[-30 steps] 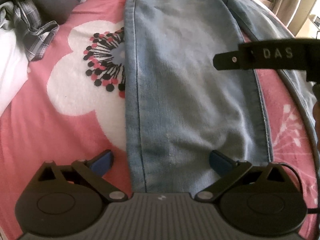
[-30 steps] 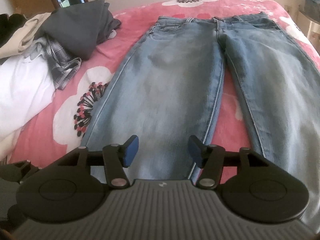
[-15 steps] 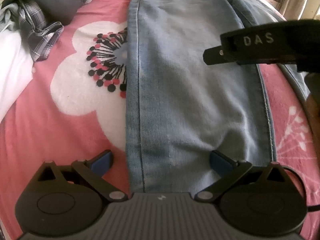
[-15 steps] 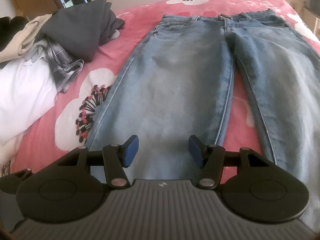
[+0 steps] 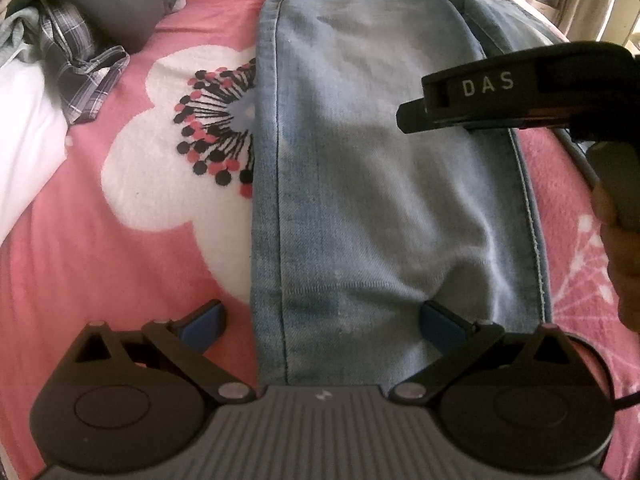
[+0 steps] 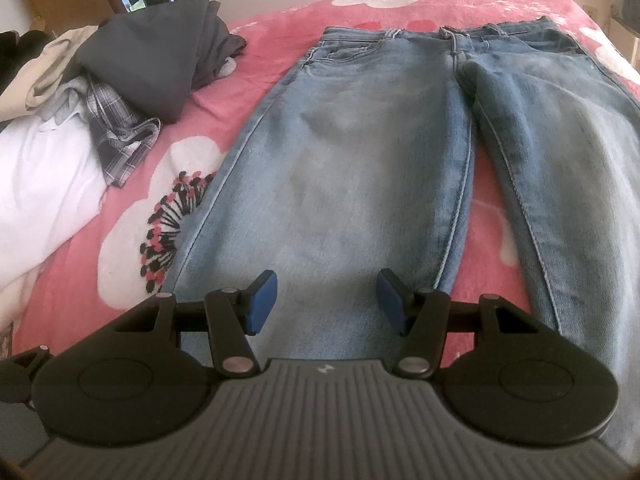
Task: Fold clothes
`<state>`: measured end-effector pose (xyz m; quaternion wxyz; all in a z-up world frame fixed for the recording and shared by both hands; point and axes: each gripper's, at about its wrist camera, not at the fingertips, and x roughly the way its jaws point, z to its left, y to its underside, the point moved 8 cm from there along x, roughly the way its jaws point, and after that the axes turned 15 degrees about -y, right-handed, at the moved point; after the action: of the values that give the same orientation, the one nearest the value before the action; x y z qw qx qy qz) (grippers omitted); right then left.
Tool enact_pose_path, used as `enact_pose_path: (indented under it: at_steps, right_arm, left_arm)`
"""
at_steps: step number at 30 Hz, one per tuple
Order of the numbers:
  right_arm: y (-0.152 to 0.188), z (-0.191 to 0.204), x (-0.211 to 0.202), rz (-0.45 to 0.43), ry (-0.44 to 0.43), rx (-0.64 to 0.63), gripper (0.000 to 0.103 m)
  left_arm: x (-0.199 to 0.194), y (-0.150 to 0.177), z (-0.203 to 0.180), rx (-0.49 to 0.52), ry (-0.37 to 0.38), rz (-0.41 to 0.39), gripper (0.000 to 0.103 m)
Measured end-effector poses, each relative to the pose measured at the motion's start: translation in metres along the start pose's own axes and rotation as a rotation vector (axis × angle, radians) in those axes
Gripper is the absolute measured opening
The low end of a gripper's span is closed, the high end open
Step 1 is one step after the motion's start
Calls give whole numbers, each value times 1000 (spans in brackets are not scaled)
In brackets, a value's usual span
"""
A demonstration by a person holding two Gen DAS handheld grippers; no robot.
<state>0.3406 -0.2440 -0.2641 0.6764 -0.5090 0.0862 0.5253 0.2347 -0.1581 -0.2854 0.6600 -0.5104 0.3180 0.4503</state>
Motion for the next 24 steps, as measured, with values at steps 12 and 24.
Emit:
enact_pose_path:
  at_steps: [12,24]
  right_arm:
    - [2,9,11,12,78,-29,63]
    - [-19,41,-37,-137,276,-36,64]
  left_arm:
    - [-5,3,7,-26,41,-77,103]
    - [-7,-1,37,-172,253,-117,103]
